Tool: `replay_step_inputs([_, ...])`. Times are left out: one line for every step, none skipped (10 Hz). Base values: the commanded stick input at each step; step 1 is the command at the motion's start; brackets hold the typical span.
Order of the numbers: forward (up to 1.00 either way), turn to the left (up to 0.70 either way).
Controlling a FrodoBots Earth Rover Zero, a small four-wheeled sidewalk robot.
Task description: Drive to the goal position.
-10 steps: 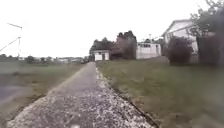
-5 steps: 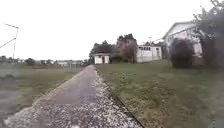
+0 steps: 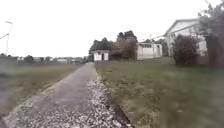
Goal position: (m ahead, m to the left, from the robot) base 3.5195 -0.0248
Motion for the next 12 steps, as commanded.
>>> replay_step_inputs([1.0,0.0])
replay_step_inputs([1.0,0.0])
replay_step_inputs([1.0,0.06])
replay_step_inputs([1.0,0.13])
replay_step_inputs([1.0,0.21])
replay_step_inputs([1.0,0.32])
replay_step_inputs([1.0,0.4])
replay_step_inputs([1.0,0.4])
replay_step_inputs([1.0,0.4])
replay_step_inputs([1.0,0.4])
replay_step_inputs([1.0,0.4])
replay_step_inputs([1.0,0.4])
